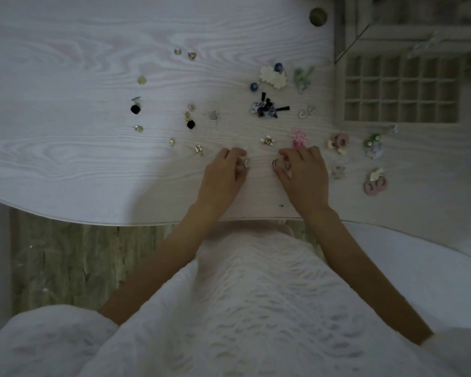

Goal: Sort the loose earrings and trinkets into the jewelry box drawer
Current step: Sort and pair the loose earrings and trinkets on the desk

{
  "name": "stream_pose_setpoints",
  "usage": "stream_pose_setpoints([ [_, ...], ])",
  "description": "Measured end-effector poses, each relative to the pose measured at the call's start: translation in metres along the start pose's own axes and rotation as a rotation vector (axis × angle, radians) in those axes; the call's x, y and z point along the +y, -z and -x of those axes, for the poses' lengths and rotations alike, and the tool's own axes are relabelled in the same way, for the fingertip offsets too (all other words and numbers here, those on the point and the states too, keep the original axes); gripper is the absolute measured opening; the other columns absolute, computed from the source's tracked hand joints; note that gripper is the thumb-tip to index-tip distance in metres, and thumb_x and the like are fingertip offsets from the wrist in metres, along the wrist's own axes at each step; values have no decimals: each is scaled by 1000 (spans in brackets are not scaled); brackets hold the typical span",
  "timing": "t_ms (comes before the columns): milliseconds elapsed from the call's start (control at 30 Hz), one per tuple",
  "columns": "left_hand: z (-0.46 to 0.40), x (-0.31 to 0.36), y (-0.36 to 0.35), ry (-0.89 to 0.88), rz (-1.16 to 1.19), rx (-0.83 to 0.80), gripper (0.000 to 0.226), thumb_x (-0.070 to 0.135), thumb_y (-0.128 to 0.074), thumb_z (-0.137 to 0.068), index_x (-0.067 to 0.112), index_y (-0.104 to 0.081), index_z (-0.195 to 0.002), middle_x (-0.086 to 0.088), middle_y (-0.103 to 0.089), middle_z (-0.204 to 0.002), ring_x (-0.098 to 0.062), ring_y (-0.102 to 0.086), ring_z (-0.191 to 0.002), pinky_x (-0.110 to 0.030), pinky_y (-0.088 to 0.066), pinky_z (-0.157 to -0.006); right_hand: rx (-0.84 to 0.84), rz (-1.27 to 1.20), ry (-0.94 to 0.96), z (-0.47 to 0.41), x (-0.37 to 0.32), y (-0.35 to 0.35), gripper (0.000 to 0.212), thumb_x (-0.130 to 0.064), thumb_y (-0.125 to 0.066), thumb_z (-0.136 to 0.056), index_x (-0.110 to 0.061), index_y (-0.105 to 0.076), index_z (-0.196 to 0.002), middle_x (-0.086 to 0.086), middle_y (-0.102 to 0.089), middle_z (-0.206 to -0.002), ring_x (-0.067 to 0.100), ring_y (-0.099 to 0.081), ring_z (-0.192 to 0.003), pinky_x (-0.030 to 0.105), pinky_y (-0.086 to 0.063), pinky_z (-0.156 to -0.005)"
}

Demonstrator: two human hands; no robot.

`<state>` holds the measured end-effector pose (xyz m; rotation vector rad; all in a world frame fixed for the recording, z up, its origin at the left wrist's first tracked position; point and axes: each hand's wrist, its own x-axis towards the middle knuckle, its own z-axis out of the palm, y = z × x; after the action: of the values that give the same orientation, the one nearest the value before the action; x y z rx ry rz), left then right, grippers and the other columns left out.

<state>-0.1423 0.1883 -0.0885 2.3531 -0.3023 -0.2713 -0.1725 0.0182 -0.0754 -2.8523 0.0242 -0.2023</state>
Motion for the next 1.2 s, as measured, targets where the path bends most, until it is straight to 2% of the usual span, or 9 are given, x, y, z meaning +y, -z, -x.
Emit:
stream_pose_setpoints([
  [167, -4, 10, -10, 71, 46, 9, 19, 6, -64, -82, 8, -64, -101, -7, -64, -95, -10, -57, -80, -21, -46, -76, -131, -20, -68, 1, -5, -7, 12, -14, -65, -81, -6, -66, -90, 10, -65, -79, 30, -53, -84, 35, -43, -77],
  [300, -12, 19, -19, 99, 84, 16, 18, 7, -63, -82, 9, -65, -100, -6, -65, -94, -16, -62, -83, -31, -52, -78, -134, -46, -89, -4, -13, -10, 10, -13, -66, -81, -5, -66, -87, 10, -66, -76, 31, -55, -83, 36, -42, -87],
  [433, -16, 21, -21, 121, 108, 16, 19, 6, -63, -81, 8, -65, -100, -8, -67, -93, -19, -62, -83, -36, -52, -79, -149, -93, -130, -9, -17, -9, 16, -14, -69, -79, -5, -67, -91, 12, -67, -81, 32, -56, -88, 43, -41, -98],
  [500, -15, 19, -17, 127, 114, 9, 20, 7, -63, -82, 9, -65, -102, -7, -66, -95, -17, -62, -83, -32, -51, -79, -155, -85, -119, -9, -17, -7, 20, -18, -69, -80, -5, -66, -95, 12, -67, -85, 32, -54, -90, 43, -42, -95],
  [633, -11, 10, 7, 60, 101, 4, 20, 15, -62, -85, 14, -64, -105, 0, -65, -95, -9, -57, -77, -26, -50, -73, -104, -103, -98, -11, -15, 4, 23, -23, -66, -83, -8, -65, -101, 7, -66, -87, 28, -52, -91, 28, -36, -84],
  [733, -3, -7, 36, -19, 24, 106, 17, 23, -58, -88, 18, -65, -103, 6, -66, -88, -7, -56, -73, -21, -45, -67, -111, -193, -33, -26, -25, 10, 20, -19, -64, -84, -9, -65, -101, 7, -64, -89, 28, -53, -91, 24, -32, -83],
  [800, 2, -25, 53, 15, -27, 189, 18, 26, -56, -89, 19, -66, -102, 8, -66, -86, -7, -55, -74, -20, -42, -66, -162, -237, 27, -43, -37, 7, 19, -15, -62, -86, -9, -64, -104, 8, -62, -93, 27, -53, -92, 23, -34, -79],
  [1033, 6, -76, 92, 229, -104, 309, 18, 23, -59, -88, 20, -65, -104, 6, -67, -92, -14, -56, -82, -19, -34, -68, -269, -282, 120, -114, -81, -37, 22, -9, -52, -90, -4, -61, -111, 16, -57, -105, 26, -58, -86, 30, -44, -71],
  [1200, -31, -90, 113, 229, -108, 320, 21, 21, -60, -87, 17, -64, -107, 2, -67, -95, -16, -56, -85, -19, -35, -72, -323, -255, 67, -135, -87, -54, 14, -7, -51, -90, 0, -63, -91, 18, -57, -95, 29, -55, -77, 34, -43, -67],
])
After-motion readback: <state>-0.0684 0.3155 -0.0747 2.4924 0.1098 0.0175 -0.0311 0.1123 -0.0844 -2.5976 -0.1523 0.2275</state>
